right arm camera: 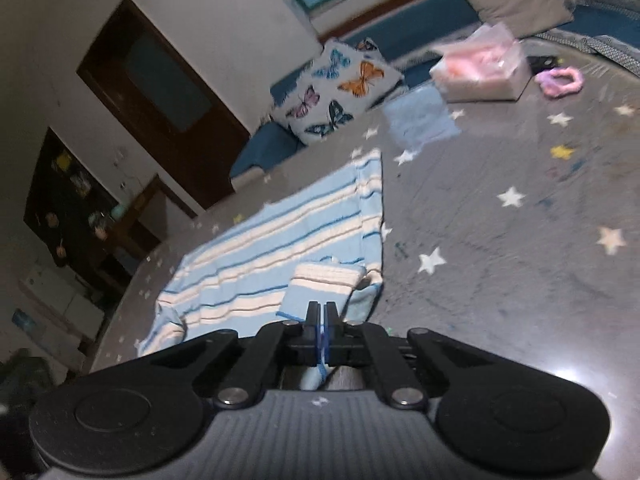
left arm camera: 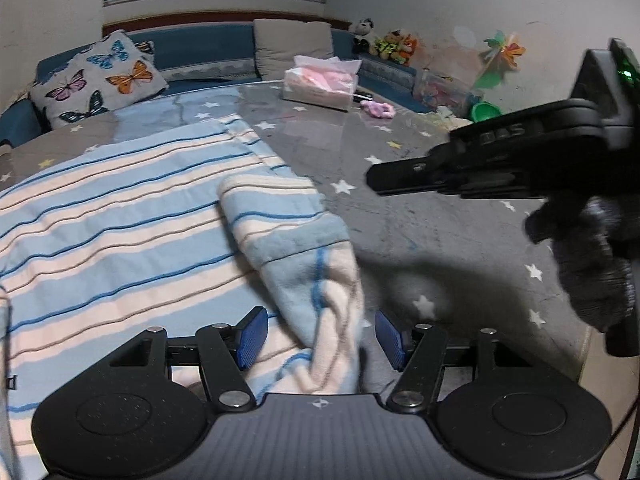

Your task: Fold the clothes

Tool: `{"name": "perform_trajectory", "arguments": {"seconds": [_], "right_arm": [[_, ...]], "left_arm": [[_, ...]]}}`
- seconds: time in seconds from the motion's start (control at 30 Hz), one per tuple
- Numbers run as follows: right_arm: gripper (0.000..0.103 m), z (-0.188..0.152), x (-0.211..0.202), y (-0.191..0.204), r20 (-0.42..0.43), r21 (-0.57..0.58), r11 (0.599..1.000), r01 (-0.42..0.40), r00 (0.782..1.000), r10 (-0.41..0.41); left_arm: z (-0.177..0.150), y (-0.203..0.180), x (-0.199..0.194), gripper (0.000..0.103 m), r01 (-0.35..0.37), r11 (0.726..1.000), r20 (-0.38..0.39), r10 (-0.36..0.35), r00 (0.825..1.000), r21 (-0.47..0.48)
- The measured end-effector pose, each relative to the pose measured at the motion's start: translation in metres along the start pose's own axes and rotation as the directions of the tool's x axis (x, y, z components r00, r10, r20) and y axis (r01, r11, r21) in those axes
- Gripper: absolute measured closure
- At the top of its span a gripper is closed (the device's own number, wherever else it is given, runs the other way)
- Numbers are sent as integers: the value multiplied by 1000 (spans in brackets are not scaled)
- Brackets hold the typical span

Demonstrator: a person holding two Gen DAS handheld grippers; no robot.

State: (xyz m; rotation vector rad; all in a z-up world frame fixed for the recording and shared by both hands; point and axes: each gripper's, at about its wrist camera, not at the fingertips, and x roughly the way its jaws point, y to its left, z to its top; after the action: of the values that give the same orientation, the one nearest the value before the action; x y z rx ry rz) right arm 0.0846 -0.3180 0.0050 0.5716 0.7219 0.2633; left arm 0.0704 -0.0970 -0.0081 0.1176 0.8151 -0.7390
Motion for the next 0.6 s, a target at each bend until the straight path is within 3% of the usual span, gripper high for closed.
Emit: {"name": "perform_trajectory", "arguments": {"seconds": [0.13,0.37,0.47,0.6], "right_arm": [[95,3,-7,-4,3,-21,999,25,1000,-25],[83,14,30,-10,-18,-37,997,66,998,-67],[83,18,49,-4,-22,-87,992,90,995,-92],[73,18,66,8,-26,-163,981,107,993,-113]], "left_arm": [[2,-8,5,40,10,1000,-1,-10,1000,19],[2,-10,4,40,13,1000,-1,-13,1000,24],[1,-8,3,40,14,1000,-3,-13,1000,25],[1,-8,6,39,14,1000,-10,-14,1000,24]]}}
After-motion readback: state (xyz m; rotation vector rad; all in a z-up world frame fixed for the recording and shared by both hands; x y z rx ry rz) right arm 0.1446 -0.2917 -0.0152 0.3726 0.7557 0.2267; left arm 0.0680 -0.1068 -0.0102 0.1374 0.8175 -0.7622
